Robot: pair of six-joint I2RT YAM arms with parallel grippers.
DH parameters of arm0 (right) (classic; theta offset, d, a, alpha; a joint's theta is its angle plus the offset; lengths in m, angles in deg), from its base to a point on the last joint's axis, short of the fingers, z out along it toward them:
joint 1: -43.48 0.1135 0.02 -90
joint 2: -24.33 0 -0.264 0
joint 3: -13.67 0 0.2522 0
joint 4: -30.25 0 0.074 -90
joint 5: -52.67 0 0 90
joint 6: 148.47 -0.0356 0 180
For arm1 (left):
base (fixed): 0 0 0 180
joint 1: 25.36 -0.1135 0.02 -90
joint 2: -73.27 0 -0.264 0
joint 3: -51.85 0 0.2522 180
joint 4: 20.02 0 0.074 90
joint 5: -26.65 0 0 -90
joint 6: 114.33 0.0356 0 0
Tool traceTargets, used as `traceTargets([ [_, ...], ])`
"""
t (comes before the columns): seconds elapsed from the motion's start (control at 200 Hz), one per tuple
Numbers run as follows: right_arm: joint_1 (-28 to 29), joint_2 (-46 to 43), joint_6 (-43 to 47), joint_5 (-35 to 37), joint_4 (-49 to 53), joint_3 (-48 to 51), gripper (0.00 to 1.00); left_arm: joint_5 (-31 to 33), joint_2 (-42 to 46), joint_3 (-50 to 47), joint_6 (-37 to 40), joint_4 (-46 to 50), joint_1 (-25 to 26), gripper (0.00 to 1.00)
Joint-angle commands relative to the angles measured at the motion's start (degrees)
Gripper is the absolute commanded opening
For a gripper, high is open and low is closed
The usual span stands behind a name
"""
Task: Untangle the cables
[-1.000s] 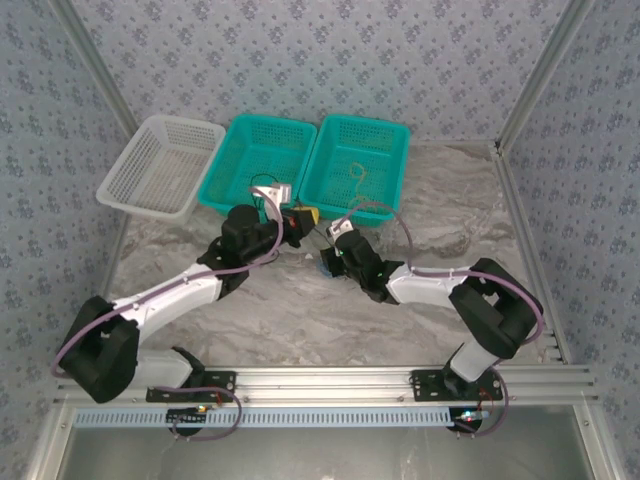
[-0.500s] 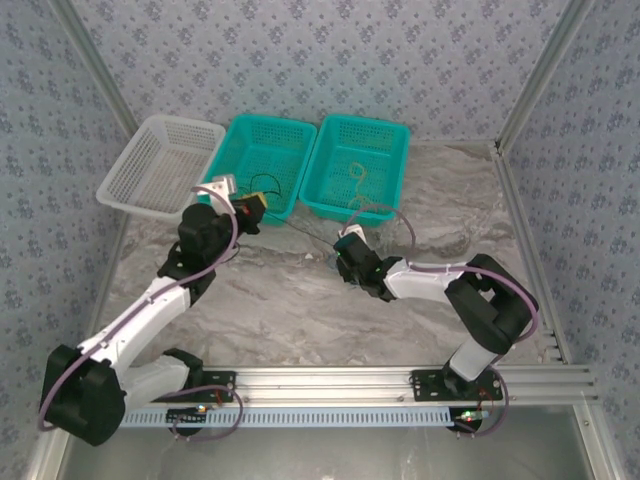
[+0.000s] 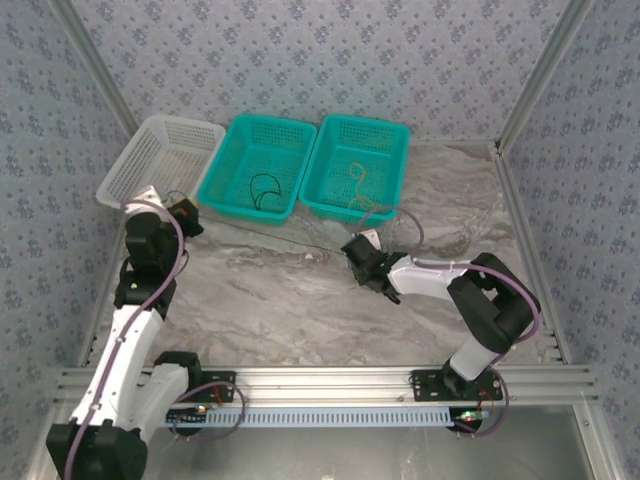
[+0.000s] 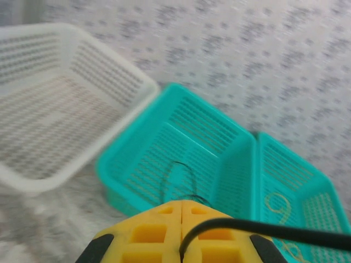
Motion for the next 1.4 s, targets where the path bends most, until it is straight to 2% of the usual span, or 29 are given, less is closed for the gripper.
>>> traceTargets([
  [0.0, -1.7, -0.1, -4.1, 3.6, 6.7, -1.3, 0.46, 4.9, 2.8, 4.1, -2.1, 7.0, -5.2, 0.0],
  [0.265, -6.7, 0.2, -10.2, 4.2, 11.8, -1.5, 0.46, 16.9, 7.7, 6.0, -5.4, 17.6, -13.3, 0.0],
  [0.395, -9.5, 0.2, -11.6, 3.2, 12.7, -1.2, 0.46, 21.1, 10.3, 5.6, -5.5, 18.9, -15.4, 0.0],
  [0.52, -11.6, -0.9, -12.2, 1.3, 11.8, -0.2, 0.46, 21.8, 12.1, 5.2, -4.8, 18.5, -15.9, 0.0],
  [0.625, -13.5, -2.5, -12.8, 0.1, 10.8, 1.2, 0.37, 22.8, 11.3, 5.5, -5.2, 19.9, -16.0, 0.0],
  [0.7, -16.1, -4.3, -13.9, -1.9, 10.3, 2.6, 0.33, 25.9, 11.0, 5.9, -6.4, 21.9, -16.0, 0.0],
  [0.824, -21.8, -8.2, -15.8, -5.2, 9.1, 5.7, 0.33, 33.5, 13.2, 4.8, -8.0, 22.9, -16.1, 0.0],
  [0.904, -26.3, -11.2, -15.8, -8.7, 7.3, 8.0, 0.3, 35.0, 14.9, 3.9, -8.0, 22.3, -16.2, 0.0],
  [0.989, -29.5, -13.5, -14.3, -13.0, 4.7, 9.2, 0.3, 31.0, 15.7, 3.1, -7.7, 20.7, -16.2, 0.0],
  [1.069, -29.3, -15.2, -10.4, -16.5, 2.3, 9.5, 0.31, 22.1, 15.0, 2.5, -7.7, 18.7, -16.2, 0.0],
  [1.289, -23.3, -18.8, -4.4, -26.1, -3.6, 10.3, 0.33, -0.8, 7.7, 5.0, -7.1, 15.5, -16.2, 0.0],
  [1.394, -19.5, -19.8, -1.8, -29.8, -5.9, 10.4, 0.35, -9.3, 4.9, 5.4, -7.5, 11.9, -15.5, 0.0],
])
